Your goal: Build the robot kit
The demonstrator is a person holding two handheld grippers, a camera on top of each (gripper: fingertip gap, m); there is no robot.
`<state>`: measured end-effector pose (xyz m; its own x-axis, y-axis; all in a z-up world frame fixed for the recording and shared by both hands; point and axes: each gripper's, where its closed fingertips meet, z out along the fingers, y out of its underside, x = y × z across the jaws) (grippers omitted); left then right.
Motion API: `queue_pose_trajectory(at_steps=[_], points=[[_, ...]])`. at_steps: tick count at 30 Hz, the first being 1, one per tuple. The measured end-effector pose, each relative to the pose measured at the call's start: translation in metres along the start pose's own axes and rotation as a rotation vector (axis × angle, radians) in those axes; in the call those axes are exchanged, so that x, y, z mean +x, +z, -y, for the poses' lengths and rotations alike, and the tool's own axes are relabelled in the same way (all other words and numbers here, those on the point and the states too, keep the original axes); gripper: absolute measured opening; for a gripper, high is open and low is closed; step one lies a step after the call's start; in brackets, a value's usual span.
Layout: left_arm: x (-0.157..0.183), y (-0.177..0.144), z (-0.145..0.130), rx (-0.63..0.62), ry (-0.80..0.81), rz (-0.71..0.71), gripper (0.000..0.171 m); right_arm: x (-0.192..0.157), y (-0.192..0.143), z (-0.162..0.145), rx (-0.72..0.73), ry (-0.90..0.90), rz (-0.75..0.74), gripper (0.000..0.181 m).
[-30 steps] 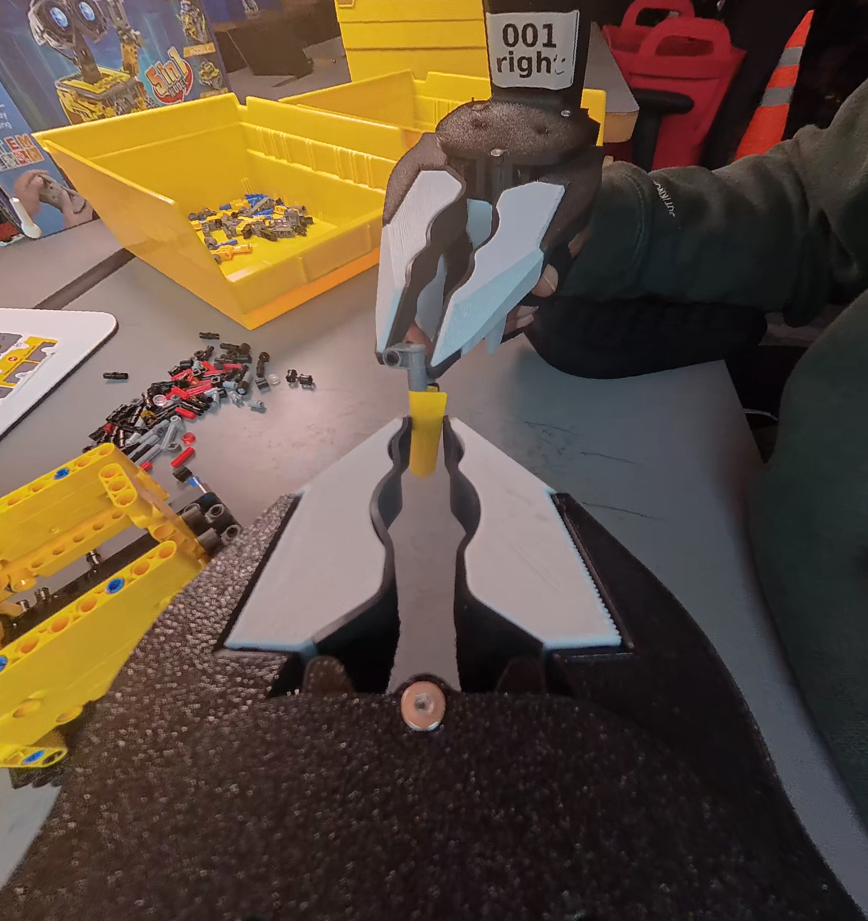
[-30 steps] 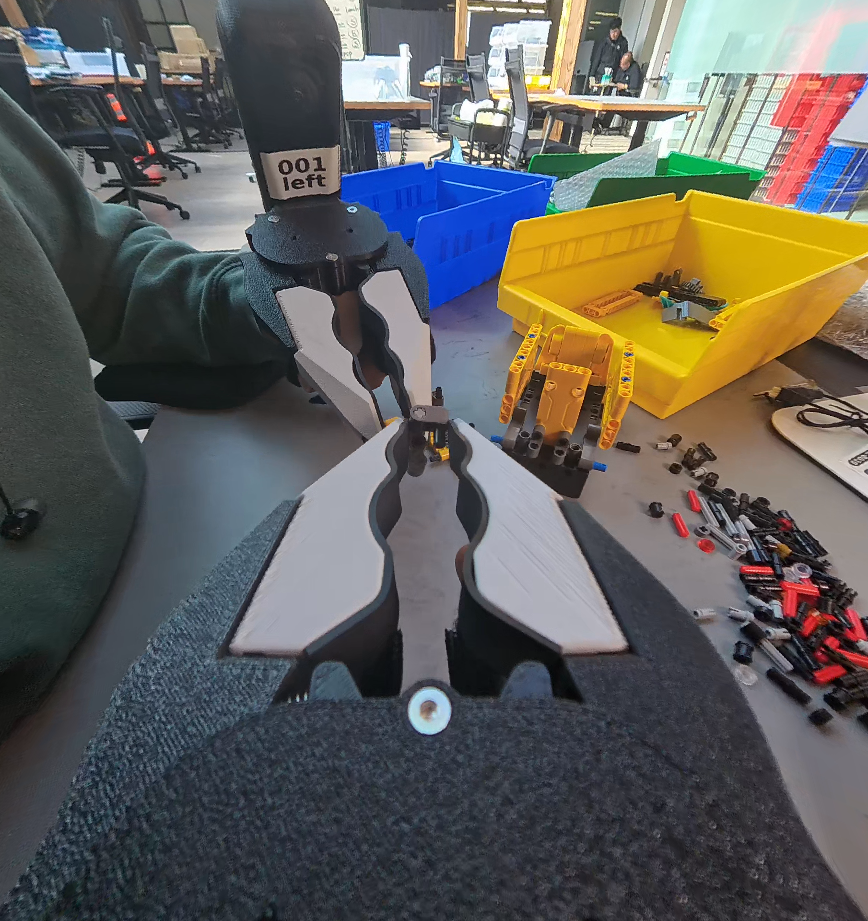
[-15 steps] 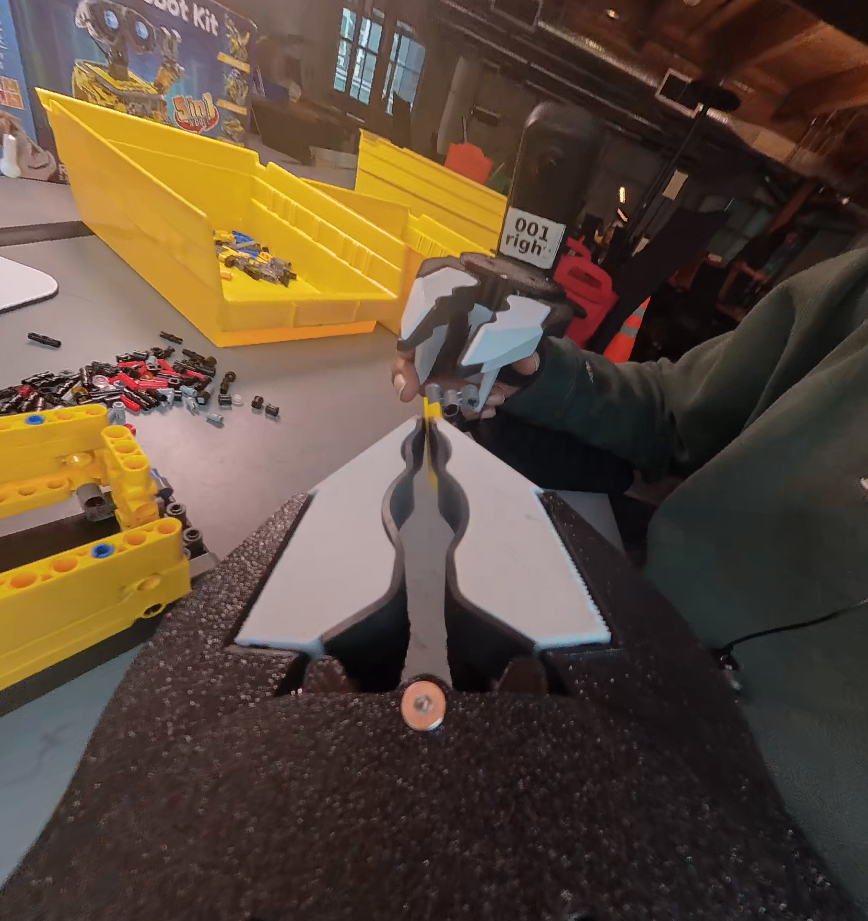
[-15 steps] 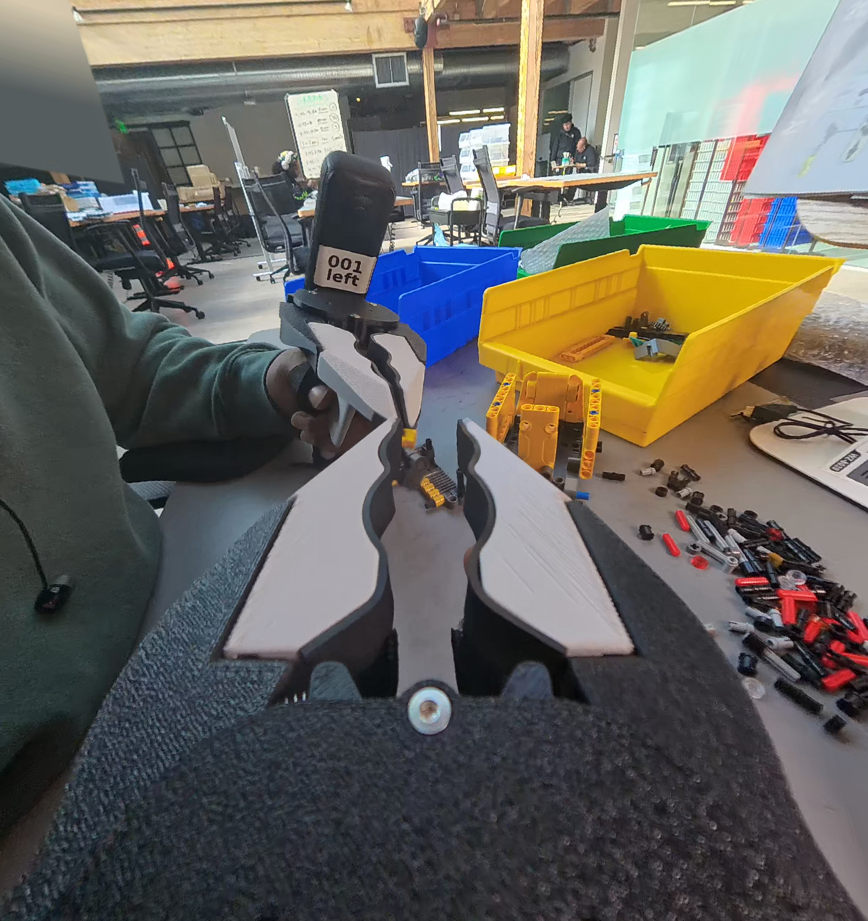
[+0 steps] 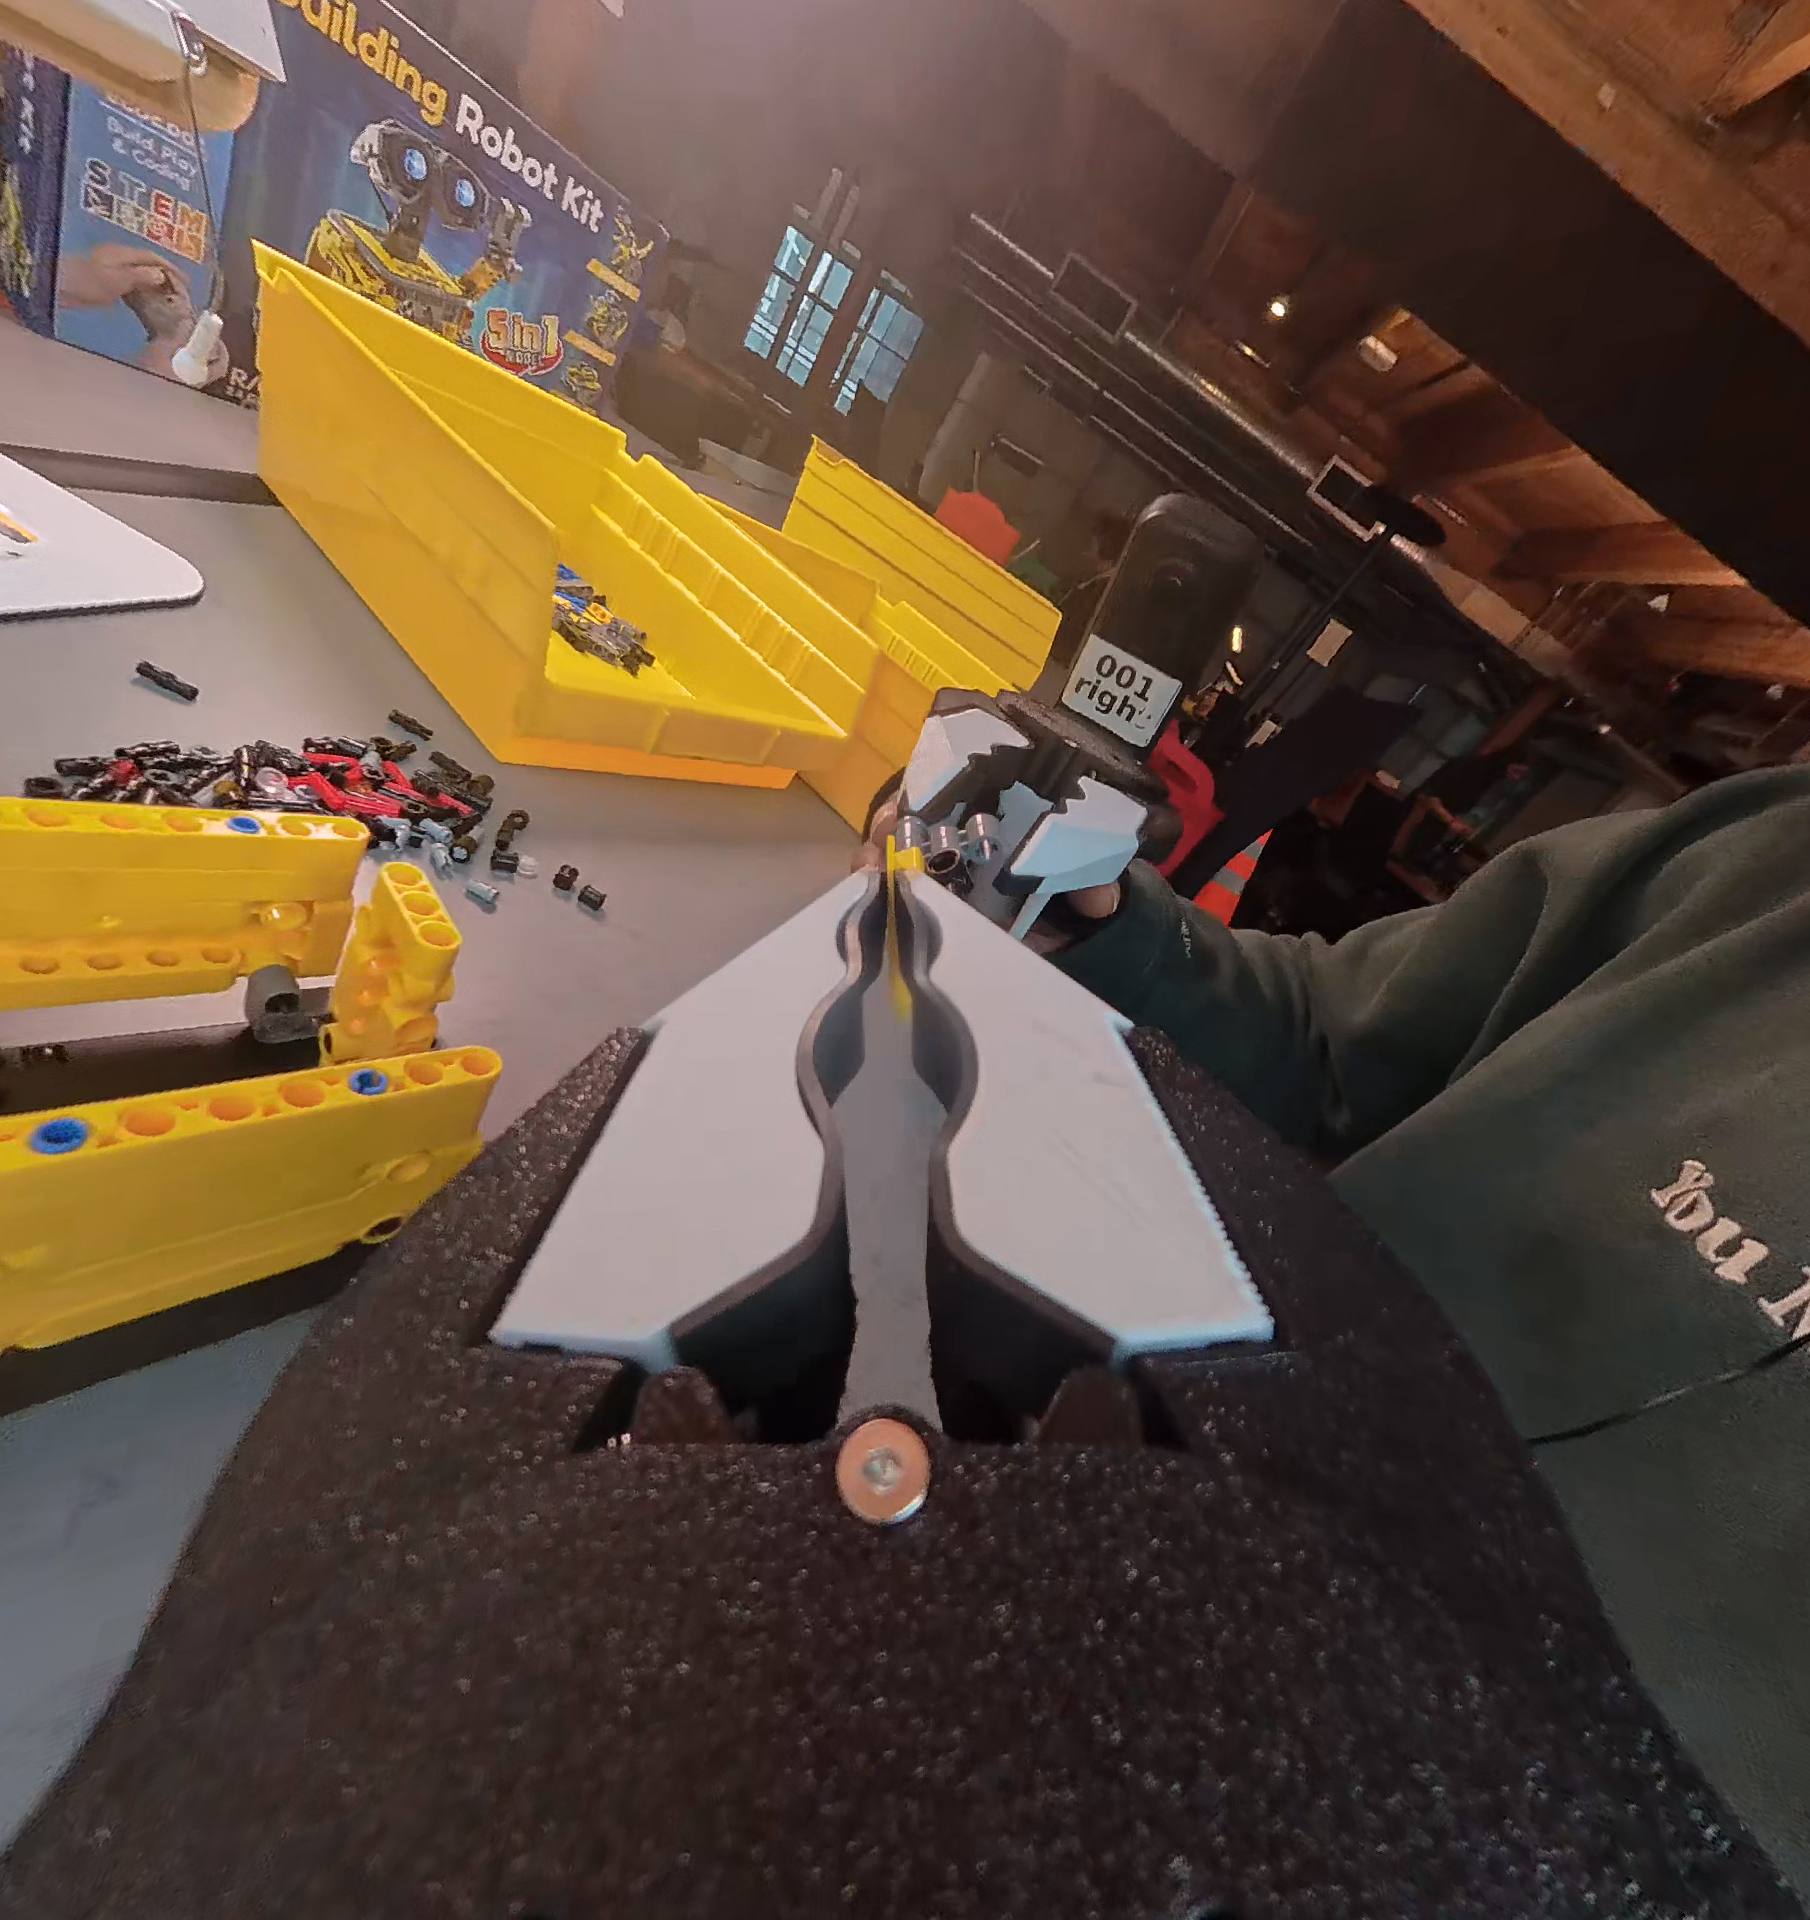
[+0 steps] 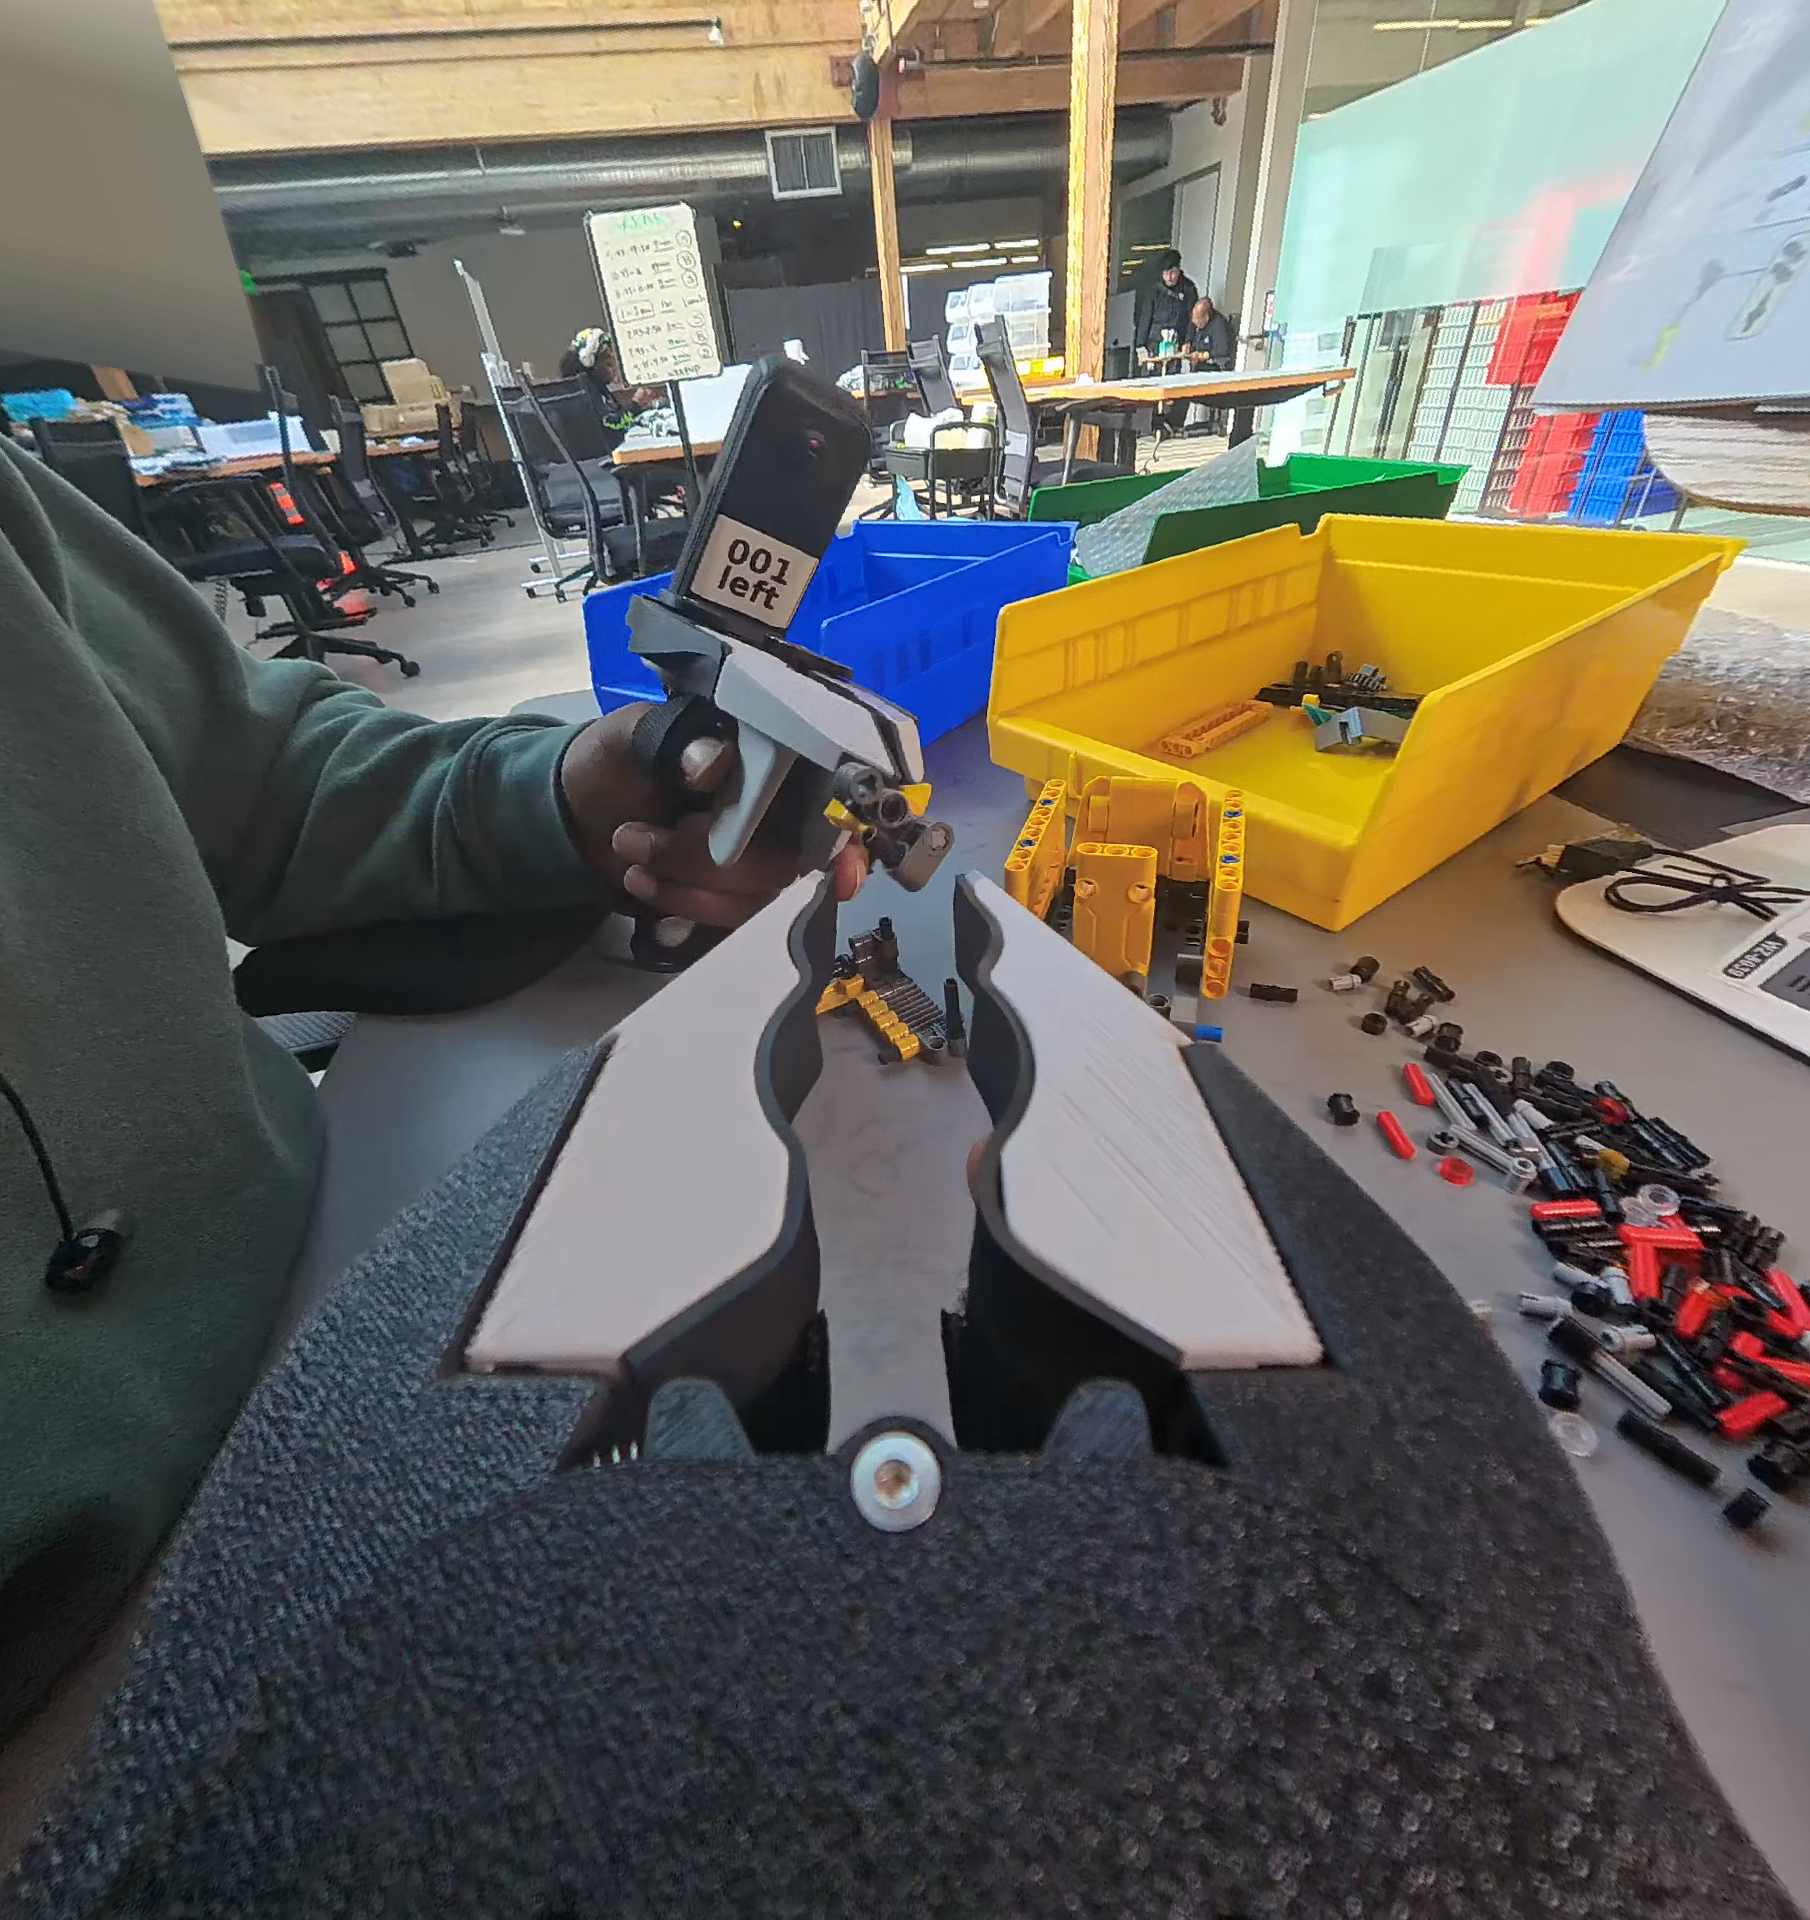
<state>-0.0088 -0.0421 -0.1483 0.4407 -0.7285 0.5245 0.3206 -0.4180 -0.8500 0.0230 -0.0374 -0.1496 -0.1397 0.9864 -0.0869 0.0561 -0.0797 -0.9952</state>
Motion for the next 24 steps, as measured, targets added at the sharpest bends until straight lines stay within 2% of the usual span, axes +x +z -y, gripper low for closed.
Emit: queue_pose_trajectory(at_steps=[4,9,12,18,22,24], points=[[-0.001,-0.001,0.004,0.05,-0.167,-0.068,0.0,-0.002,0.004,-0.002,-0.008,-0.043,-0.008,0.021],[0.004,0.0,0.005,0.101,-0.462,-0.236,0.0,-0.002,0.009,0.003,0.003,-0.162,-0.062,0.025],[0.008,0.003,0.003,0.112,-0.569,-0.308,0.0,-0.005,0.01,0.004,0.004,-0.19,-0.059,0.025],[0.016,0.01,-0.002,0.097,-0.587,-0.338,0.0,-0.01,0.009,0.013,0.053,-0.139,-0.022,0.014],[0.022,0.012,-0.006,0.051,-0.459,-0.303,0.001,-0.014,0.006,0.014,0.06,-0.095,0.04,0.013],[0.033,0.012,-0.008,0.006,-0.398,-0.334,0.004,-0.02,0.001,0.017,0.073,-0.071,0.11,0.013]])
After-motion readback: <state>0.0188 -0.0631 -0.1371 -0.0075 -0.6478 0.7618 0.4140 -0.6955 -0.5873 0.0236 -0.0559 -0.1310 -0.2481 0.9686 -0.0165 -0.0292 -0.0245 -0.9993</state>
